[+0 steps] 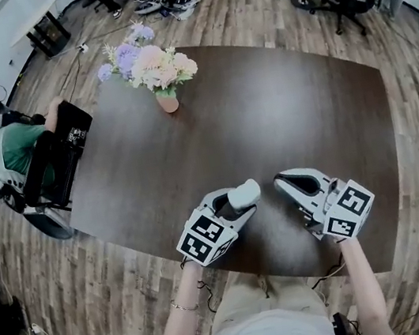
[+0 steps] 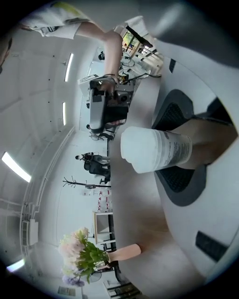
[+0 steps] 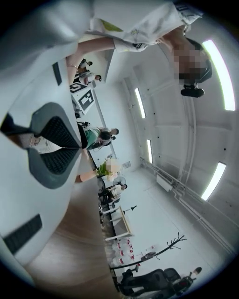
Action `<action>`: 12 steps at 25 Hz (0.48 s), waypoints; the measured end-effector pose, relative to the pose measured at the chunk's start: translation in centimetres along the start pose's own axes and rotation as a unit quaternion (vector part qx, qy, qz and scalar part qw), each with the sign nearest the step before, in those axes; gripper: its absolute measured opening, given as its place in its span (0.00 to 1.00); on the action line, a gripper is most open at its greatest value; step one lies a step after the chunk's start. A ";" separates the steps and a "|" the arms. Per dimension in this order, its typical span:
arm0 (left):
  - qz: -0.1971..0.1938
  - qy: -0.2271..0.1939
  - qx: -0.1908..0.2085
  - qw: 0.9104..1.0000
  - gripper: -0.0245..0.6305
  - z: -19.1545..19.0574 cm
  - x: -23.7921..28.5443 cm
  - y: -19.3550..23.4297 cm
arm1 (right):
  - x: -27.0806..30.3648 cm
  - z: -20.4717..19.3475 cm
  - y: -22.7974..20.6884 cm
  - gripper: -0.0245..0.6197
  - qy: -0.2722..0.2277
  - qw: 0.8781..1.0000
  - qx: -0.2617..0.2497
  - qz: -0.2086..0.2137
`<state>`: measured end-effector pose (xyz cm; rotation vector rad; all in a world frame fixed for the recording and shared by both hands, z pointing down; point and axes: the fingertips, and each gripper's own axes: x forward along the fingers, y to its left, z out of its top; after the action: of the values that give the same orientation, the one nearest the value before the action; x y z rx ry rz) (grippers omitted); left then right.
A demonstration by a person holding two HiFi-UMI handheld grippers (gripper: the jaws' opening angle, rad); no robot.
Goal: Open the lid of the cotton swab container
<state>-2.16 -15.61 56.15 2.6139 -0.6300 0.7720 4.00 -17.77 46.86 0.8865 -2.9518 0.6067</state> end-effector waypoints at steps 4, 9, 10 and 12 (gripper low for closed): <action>-0.020 -0.008 0.015 1.000 0.41 1.9 -1.9 -1.8 | -0.4 2.0 2.3 0.07 -0.009 0.998 -0.021 0.051; -0.039 -0.005 0.043 0.998 0.41 3.9 -3.6 -4.2 | -1.0 3.6 5.8 0.08 0.009 0.991 -0.049 0.125; -0.043 -0.006 0.046 0.998 0.41 4.2 -3.9 -4.6 | -1.1 3.6 6.3 0.09 0.019 0.989 -0.056 0.134; -0.051 -0.009 0.050 0.997 0.41 4.8 -4.5 -5.4 | -1.1 3.6 7.1 0.21 0.042 0.986 -0.065 0.148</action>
<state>-0.81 -11.73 48.72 2.7228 -0.4693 0.7677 1.50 -13.08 40.80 0.4040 -3.0240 0.4367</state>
